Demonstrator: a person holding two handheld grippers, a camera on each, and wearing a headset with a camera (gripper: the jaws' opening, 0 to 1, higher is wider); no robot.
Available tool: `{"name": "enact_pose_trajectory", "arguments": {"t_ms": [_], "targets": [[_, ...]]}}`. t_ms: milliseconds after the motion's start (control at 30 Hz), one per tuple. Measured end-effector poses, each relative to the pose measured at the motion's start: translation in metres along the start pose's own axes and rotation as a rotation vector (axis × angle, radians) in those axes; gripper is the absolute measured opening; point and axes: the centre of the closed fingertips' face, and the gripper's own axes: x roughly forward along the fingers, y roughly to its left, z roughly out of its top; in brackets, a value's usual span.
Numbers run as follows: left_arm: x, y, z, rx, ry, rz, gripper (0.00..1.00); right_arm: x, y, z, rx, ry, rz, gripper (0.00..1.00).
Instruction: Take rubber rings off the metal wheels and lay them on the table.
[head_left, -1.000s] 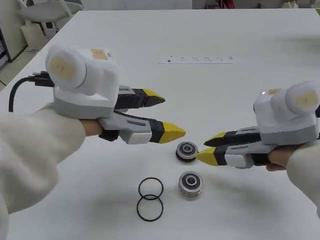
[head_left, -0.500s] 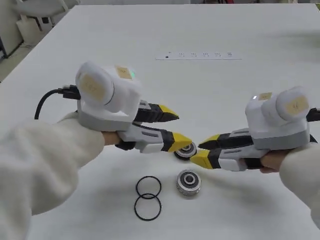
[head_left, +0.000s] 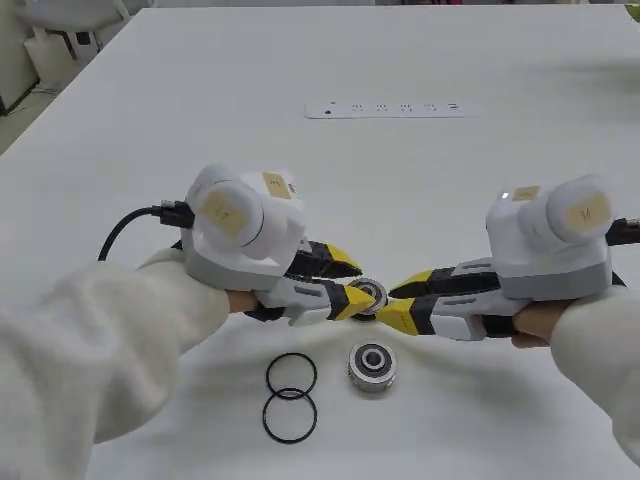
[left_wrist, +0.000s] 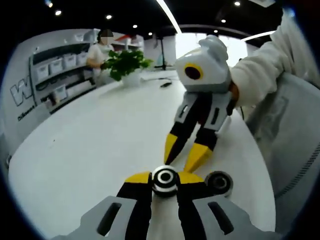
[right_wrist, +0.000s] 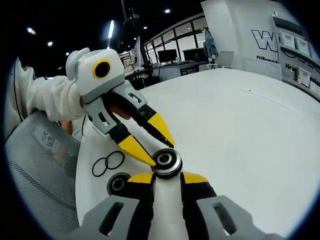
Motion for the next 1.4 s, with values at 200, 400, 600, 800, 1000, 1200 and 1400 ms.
{"name": "enact_pose_trajectory", "arguments": {"t_ms": [200,400,600,800,1000,1200,1400], "targets": [[0.0019,-0.0004,-0.0046,-0.016,0.005,-0.005,0.14,0.0016,-0.0007,-0.0022,-0.014,0.009,-0.002,0.14],[0.0012,0.0003,-0.0060,-0.032,-0.003,-0.002,0.14,0.0020,-0.0011,-0.0032,-0.007,0.010,0.006,0.12],[0.0006,0.0000,-0.0062,-0.030,-0.007,-0.002,0.14,0.0015,-0.0028,-0.0044,-0.015,0.019,0.002,0.02],[0.0006,0.0001,-0.0065,-0.012,-0.004,0.002,0.14,-0.0014,-0.0052,-0.0040,0.033,0.023,-0.015,0.00],[0.0005,-0.0001,-0.0068,0.006,-0.002,0.006,0.14,-0.0038,-0.0059,-0.0025,0.133,0.009,-0.013,0.00],[0.0007,-0.0003,-0.0066,0.006,0.000,0.010,0.14,-0.0052,-0.0039,-0.0016,0.163,0.010,-0.013,0.00],[0.0011,-0.0002,-0.0065,0.006,-0.001,0.011,0.14,-0.0076,-0.0034,0.0009,0.200,-0.006,-0.010,0.00]]}}
